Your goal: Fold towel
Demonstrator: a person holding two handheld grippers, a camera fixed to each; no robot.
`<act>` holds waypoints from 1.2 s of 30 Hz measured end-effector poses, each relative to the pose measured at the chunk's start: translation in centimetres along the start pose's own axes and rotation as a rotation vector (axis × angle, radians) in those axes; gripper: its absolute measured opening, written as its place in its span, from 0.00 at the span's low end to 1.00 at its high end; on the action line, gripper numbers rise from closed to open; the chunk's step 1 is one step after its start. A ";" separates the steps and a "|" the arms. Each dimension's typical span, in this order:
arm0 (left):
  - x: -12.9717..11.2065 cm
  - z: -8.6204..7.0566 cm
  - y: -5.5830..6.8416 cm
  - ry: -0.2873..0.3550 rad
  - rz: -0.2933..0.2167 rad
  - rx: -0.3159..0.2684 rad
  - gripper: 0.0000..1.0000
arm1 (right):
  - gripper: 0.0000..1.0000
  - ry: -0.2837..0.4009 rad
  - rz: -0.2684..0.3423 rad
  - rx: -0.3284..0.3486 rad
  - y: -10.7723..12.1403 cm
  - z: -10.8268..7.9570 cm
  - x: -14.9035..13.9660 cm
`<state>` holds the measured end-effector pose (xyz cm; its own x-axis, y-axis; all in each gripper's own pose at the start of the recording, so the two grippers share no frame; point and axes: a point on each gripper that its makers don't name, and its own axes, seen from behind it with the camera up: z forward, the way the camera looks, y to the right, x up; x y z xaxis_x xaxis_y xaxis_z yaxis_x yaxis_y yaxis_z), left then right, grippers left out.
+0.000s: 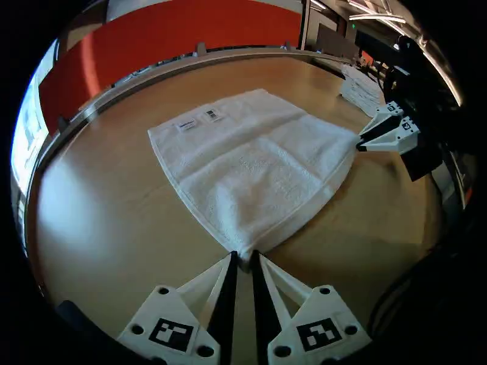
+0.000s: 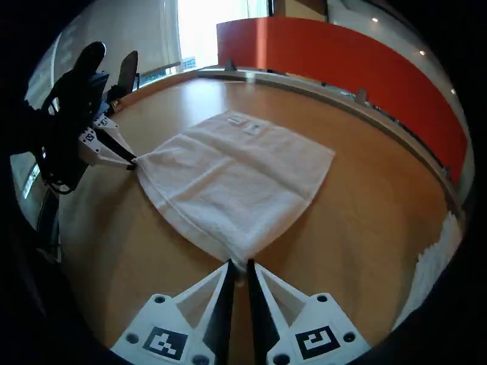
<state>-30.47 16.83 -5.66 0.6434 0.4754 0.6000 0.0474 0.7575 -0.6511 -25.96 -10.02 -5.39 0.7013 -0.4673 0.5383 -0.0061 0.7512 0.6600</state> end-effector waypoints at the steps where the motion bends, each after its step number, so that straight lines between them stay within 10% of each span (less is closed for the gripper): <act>1: 0.1 -0.2 0.0 0.002 -0.002 0.001 0.16 | 0.15 0.002 0.001 -0.001 0.0 -0.1 0.1; 36: 2.8 -10.5 2.6 0.068 -0.083 0.011 0.16 | 0.14 0.053 -0.062 0.012 -3.4 -8.8 5.6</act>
<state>-20.54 15.44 -10.56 0.6882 0.3795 0.6184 0.0944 0.7982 -0.5949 -15.72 -11.13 -9.24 0.7376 -0.4869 0.4678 0.0304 0.7160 0.6974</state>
